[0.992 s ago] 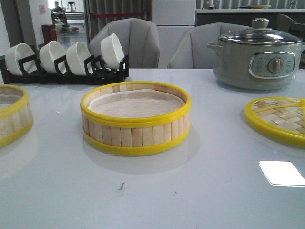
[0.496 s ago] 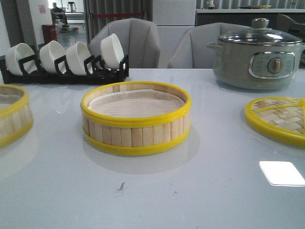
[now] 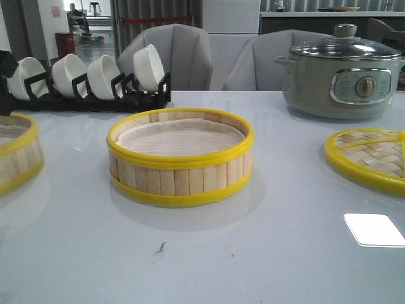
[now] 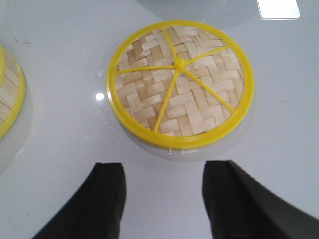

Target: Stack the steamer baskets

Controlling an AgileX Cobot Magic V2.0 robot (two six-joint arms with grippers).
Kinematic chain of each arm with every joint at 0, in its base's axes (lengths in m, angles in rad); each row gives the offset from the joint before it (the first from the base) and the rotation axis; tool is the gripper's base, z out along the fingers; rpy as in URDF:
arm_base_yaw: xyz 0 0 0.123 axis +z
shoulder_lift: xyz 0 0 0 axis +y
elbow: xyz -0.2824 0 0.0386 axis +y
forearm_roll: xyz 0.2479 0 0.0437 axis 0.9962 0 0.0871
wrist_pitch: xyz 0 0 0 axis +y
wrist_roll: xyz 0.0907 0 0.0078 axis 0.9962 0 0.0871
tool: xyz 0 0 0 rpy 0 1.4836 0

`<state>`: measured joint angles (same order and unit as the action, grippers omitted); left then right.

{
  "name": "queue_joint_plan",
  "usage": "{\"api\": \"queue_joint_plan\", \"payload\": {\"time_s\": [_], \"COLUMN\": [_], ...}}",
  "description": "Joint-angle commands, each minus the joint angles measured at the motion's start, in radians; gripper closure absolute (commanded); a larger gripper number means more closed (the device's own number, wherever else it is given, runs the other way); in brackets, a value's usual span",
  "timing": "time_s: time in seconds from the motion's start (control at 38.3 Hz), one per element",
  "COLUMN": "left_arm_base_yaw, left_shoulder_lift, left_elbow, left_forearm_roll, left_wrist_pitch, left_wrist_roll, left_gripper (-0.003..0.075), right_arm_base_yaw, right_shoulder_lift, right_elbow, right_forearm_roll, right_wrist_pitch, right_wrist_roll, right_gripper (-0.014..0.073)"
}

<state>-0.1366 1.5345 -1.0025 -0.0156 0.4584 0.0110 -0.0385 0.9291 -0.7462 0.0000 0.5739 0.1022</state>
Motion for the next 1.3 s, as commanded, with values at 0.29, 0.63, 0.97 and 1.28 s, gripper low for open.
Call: {"api": "queue_joint_plan", "payload": {"time_s": [0.29,0.63,0.97,1.28], "left_arm_base_yaw": [-0.072,-0.072,-0.072,-0.072], "left_shoulder_lift": [0.093,0.159,0.218,0.228], "left_elbow": [-0.137,-0.137,-0.137,-0.143], "left_forearm_roll": [-0.001,0.016,0.016,0.016], "left_wrist_pitch": [-0.062,-0.075,-0.108,-0.090], "left_wrist_roll": [0.001,0.001,0.001,-0.006], "left_gripper": [0.0296,0.0296,0.0296,0.0296], "right_arm_base_yaw": [0.000,0.000,0.000,0.000], "right_shoulder_lift": [-0.008,-0.008,-0.007,-0.007], "right_elbow": [-0.036,-0.036,-0.036,-0.036], "right_forearm_roll": [0.000,0.000,0.000,0.000], "right_wrist_pitch": [-0.063,-0.063,-0.063,-0.063], "right_wrist_roll": [-0.005,-0.005,-0.005,-0.005], "right_gripper": [0.0129,0.0129,0.0129,0.0129]}}
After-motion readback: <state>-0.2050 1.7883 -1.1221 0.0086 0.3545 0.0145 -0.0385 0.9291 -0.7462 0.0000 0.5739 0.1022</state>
